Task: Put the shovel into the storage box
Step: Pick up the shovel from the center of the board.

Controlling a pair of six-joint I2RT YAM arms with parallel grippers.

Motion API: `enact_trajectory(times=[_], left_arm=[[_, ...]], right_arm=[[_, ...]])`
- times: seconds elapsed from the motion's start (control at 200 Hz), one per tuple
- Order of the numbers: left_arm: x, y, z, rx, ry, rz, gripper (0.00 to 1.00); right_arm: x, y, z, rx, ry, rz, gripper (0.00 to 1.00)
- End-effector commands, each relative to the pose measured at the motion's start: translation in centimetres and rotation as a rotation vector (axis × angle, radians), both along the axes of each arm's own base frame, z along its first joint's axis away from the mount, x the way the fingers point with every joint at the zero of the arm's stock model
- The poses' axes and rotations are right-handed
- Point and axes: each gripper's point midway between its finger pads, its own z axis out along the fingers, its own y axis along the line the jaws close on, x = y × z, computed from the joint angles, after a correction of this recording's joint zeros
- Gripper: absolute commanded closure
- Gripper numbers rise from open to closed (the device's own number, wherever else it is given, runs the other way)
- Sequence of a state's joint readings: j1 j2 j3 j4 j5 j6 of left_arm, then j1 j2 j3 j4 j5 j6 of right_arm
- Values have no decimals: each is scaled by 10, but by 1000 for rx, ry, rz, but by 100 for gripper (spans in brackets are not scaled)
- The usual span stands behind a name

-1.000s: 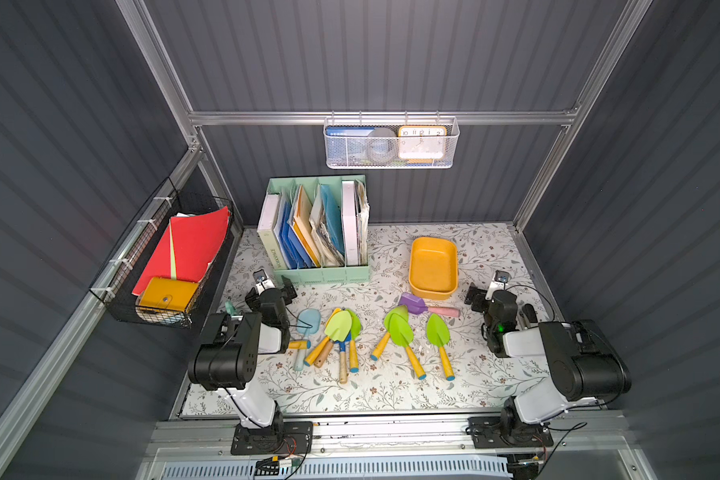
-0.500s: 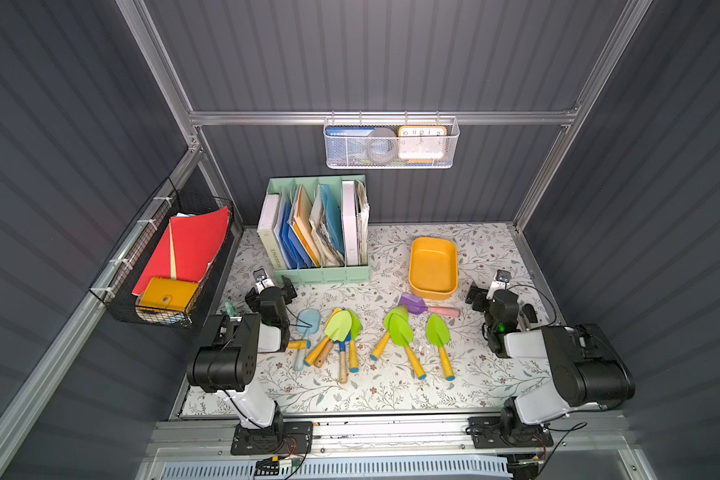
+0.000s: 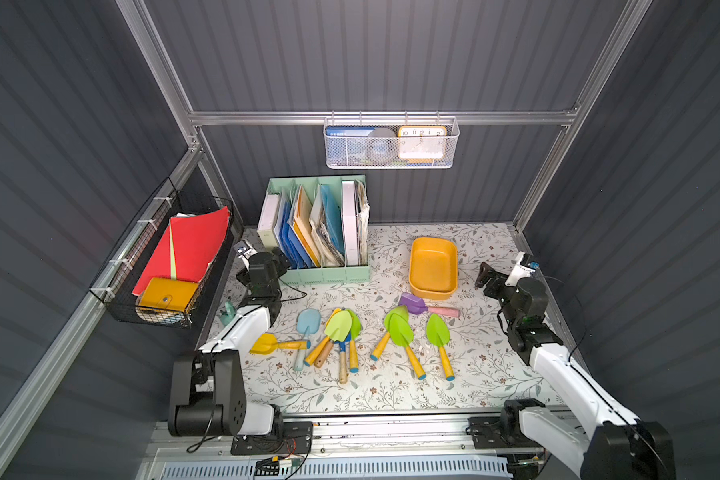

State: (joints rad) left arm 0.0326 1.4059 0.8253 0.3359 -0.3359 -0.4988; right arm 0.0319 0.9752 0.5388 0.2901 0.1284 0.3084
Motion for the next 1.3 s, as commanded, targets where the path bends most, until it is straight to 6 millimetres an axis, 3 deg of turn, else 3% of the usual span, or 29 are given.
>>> enact_trajectory(times=[0.0, 0.115, 0.205, 0.24, 0.55, 0.79, 1.296], left_arm=[[-13, -28, -21, -235, 83, -93, 0], [-20, -56, -9, -280, 41, -253, 0], [-30, -76, -11, -306, 79, -359, 5], [-33, -87, -12, -319, 90, -413, 9], [-85, -175, -44, -367, 274, -663, 17], [-107, -202, -59, -443, 290, -719, 26], [-118, -260, -86, -387, 396, -831, 34]], right_arm=[[-22, 3, -20, 247, 134, -51, 1], [-27, 24, -21, 323, 170, 67, 2], [-31, 45, -20, 357, 223, 179, 19], [-34, 50, -21, 376, 250, 202, 20], [-66, 91, -53, 426, 531, 333, 35], [-88, 122, -88, 283, 700, 362, 38], [-120, 187, -132, 125, 921, 494, 44]])
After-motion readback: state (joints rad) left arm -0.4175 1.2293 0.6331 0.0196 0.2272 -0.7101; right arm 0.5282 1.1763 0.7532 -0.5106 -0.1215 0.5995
